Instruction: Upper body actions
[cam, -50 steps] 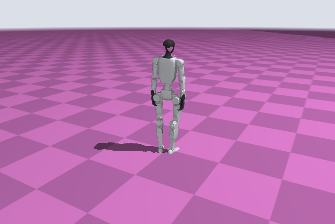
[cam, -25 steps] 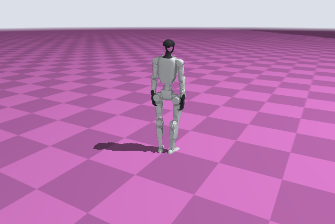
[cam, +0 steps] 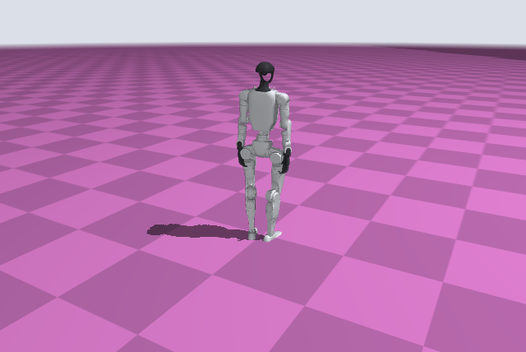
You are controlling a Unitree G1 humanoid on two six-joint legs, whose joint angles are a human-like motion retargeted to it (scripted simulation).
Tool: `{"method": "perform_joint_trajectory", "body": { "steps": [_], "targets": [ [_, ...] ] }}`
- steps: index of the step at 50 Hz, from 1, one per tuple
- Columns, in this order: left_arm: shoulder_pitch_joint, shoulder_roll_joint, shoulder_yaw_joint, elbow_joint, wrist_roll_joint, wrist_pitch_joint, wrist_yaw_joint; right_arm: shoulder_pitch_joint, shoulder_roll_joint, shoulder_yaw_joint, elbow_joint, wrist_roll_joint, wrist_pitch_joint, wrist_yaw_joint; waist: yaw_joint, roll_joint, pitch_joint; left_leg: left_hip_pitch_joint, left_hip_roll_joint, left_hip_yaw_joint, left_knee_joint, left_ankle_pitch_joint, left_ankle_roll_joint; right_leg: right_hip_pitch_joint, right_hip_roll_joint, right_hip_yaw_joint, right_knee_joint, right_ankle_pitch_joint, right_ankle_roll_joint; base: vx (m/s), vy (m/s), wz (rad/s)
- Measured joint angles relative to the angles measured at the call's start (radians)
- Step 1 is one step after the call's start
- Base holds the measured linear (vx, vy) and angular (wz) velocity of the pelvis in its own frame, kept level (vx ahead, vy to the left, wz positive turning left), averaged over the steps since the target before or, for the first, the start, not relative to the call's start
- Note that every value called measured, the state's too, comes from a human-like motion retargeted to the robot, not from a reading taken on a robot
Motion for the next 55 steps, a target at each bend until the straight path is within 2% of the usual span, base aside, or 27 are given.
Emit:
{"method": "perform_joint_trajectory", "body": {
  "steps": [55],
  "targets": [
    [0.000,-0.001,0.001,0.001,0.003,0.001,-0.002,0.000,0.001,0.000,0.001,-0.003,0.001,0.001,-0.001,0.000,-0.002,0.000,-0.001,-0.002,-0.001,0.001,0.001,-0.001,0.000,-0.001,0.000,0.001,0.000,0.00,0.00,0.00]
  ]
}}
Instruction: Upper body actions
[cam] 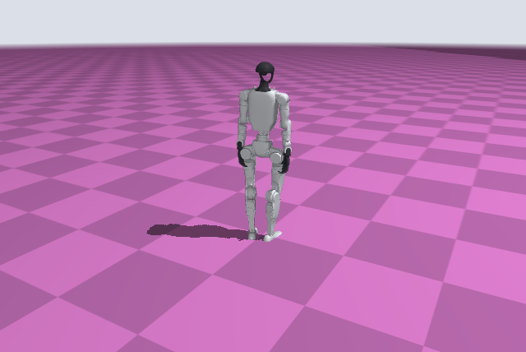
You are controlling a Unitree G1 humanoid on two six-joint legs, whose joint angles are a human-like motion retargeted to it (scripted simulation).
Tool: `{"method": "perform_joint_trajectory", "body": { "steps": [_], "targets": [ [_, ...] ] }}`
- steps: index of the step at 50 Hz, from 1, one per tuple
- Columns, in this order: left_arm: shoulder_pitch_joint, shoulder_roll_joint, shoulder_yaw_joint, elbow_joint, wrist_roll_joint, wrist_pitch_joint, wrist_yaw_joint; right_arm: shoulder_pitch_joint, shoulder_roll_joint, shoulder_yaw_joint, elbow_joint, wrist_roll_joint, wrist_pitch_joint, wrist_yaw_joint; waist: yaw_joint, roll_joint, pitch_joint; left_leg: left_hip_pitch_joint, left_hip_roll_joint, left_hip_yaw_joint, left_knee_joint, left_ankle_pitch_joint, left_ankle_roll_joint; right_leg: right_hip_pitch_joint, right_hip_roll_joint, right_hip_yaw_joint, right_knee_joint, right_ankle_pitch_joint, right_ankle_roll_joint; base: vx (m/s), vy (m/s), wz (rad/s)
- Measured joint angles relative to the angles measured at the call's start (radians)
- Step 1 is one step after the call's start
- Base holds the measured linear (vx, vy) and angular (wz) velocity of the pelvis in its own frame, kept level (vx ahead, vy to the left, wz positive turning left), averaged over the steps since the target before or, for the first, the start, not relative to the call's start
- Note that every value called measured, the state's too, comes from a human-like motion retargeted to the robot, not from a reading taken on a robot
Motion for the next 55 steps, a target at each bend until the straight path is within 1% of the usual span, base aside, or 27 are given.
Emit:
{"method": "perform_joint_trajectory", "body": {
  "steps": [55],
  "targets": [
    [0.001,0.000,-0.001,0.001,0.003,0.000,-0.001,0.001,0.001,0.000,0.000,-0.002,0.001,0.000,-0.001,-0.001,0.000,0.002,-0.001,-0.001,-0.001,-0.001,0.000,0.002,0.000,-0.001,-0.001,-0.001,0.001,0.00,0.00,0.00]
  ]
}}
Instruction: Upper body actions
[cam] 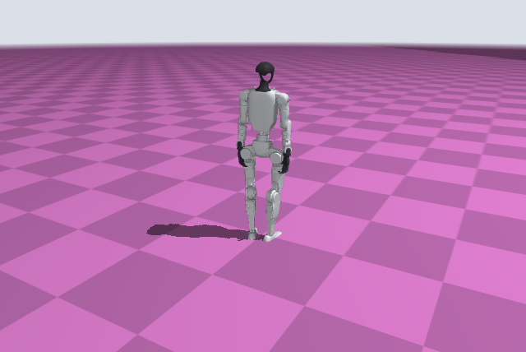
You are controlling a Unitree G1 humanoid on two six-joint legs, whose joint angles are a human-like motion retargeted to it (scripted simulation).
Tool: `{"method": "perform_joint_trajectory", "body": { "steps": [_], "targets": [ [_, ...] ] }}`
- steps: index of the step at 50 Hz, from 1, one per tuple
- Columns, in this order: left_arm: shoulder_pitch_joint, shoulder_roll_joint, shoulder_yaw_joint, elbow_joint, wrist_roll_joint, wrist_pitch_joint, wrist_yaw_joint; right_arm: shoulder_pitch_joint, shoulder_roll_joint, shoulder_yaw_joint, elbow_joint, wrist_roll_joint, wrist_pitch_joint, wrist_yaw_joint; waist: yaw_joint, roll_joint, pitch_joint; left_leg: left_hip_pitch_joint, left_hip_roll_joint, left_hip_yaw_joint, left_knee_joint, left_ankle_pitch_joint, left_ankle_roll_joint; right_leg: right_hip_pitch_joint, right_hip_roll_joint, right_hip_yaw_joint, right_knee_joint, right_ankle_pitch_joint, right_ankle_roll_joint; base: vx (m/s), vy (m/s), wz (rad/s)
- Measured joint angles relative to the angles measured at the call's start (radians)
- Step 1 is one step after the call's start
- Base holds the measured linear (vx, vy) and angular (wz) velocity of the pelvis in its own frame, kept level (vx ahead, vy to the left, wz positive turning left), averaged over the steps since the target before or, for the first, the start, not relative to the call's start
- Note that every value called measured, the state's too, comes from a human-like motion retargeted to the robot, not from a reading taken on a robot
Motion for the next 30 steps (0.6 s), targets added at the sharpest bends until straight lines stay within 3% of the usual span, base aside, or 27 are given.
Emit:
{"method": "perform_joint_trajectory", "body": {
  "steps": [30],
  "targets": [
    [0.000,-0.001,-0.002,0.000,0.001,0.001,0.002,0.001,0.000,-0.001,0.000,-0.001,0.000,0.000,0.001,-0.001,0.000,-0.001,0.001,0.003,0.002,0.000,-0.001,0.000,0.000,0.003,0.000,0.000,0.000,0.00,0.00,0.00]
  ]
}}
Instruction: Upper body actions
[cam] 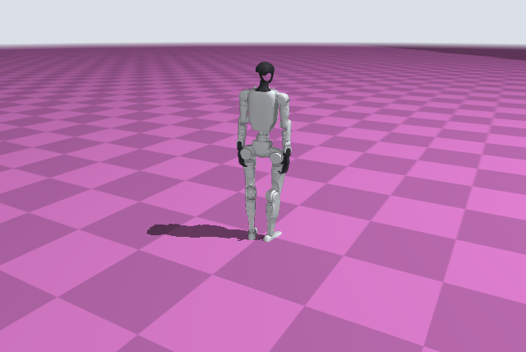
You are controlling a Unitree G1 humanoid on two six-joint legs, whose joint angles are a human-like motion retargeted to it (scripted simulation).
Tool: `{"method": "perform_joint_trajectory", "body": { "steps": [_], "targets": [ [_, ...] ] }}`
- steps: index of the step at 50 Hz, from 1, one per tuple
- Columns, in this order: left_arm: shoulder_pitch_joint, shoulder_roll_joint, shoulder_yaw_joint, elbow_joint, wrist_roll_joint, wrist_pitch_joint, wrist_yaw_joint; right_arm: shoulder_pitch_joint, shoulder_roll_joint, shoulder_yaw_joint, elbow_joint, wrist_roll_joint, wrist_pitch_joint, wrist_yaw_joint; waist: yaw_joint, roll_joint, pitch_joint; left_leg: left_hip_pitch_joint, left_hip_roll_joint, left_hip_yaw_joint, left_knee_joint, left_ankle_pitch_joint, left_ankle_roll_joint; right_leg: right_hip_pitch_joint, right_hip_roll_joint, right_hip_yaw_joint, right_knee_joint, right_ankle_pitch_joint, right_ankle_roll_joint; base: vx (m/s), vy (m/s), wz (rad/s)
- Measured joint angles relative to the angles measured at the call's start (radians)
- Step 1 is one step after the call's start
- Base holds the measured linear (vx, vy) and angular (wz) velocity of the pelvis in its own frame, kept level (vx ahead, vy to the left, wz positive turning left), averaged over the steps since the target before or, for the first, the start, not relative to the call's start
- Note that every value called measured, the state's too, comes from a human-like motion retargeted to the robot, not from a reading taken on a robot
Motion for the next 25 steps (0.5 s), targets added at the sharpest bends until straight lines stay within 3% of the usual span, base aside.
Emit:
{"method": "perform_joint_trajectory", "body": {
  "steps": [25],
  "targets": [
    [0.000,0.000,0.000,0.000,0.002,0.000,-0.001,0.000,0.001,-0.001,0.000,0.000,0.000,0.000,0.001,0.000,0.000,0.001,0.000,0.003,-0.001,0.000,0.001,0.000,0.001,0.002,0.000,0.000,0.000,0.00,0.00,0.00]
  ]
}}
